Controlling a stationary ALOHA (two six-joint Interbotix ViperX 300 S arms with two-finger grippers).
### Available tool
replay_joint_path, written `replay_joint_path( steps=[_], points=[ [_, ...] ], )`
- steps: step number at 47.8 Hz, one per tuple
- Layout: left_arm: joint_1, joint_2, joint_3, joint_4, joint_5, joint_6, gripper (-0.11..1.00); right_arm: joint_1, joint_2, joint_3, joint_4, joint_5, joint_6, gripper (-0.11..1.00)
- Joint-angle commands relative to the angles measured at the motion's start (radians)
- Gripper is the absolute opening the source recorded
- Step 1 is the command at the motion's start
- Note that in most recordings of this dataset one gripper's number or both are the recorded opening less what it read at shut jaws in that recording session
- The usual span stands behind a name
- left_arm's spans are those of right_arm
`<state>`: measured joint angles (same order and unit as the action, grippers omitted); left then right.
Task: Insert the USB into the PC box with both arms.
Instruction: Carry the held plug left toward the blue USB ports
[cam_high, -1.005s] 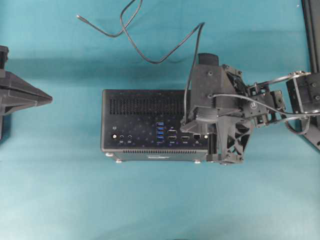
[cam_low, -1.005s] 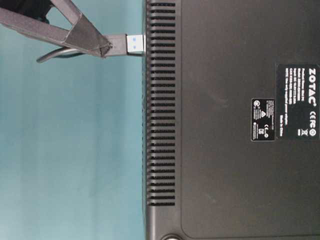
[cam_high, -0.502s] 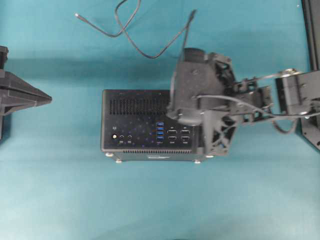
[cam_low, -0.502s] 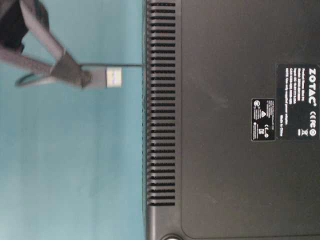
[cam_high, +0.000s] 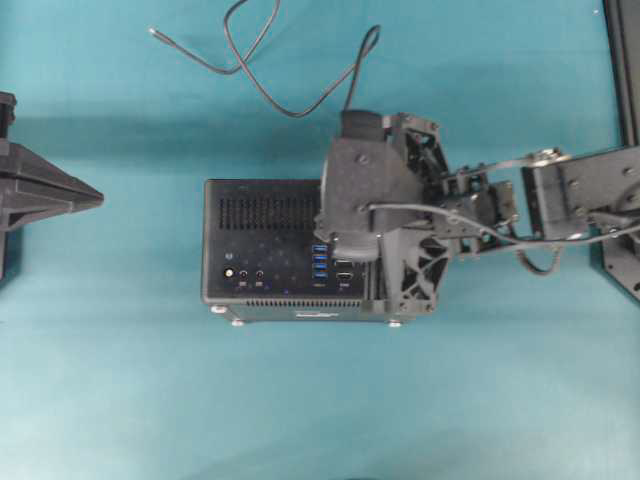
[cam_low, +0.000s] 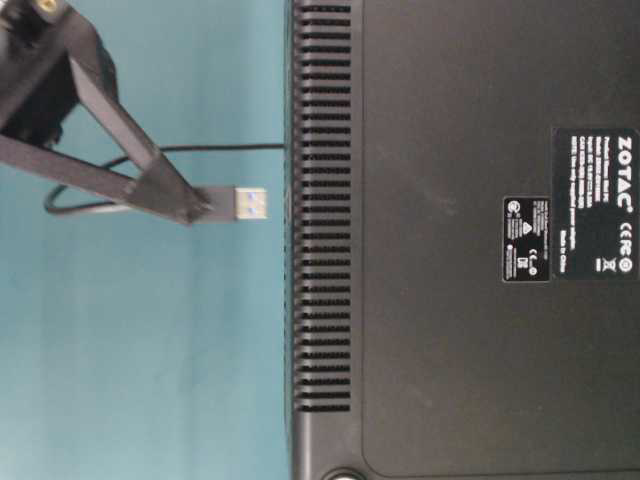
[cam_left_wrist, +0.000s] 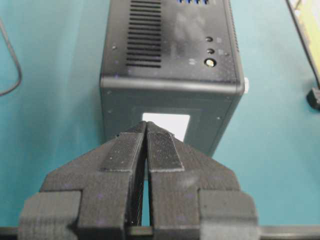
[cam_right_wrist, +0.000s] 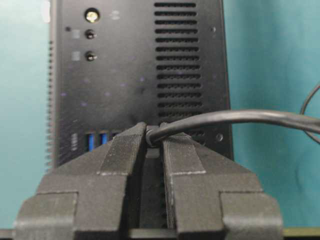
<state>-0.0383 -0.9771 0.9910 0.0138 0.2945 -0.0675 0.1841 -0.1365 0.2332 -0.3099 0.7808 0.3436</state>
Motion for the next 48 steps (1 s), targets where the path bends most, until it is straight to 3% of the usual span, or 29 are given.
replay_joint_path(
  steps=[1,48],
  points=[
    [-0.003,0.005,-0.014,0.002,-0.005,-0.002,0.00,0.003,-0.008,-0.029,-0.006,-0.011,0.005,0.11],
    [-0.003,0.005,-0.009,0.002,-0.005,-0.003,0.00,0.017,0.011,0.012,0.002,-0.021,0.011,0.11]
  ],
)
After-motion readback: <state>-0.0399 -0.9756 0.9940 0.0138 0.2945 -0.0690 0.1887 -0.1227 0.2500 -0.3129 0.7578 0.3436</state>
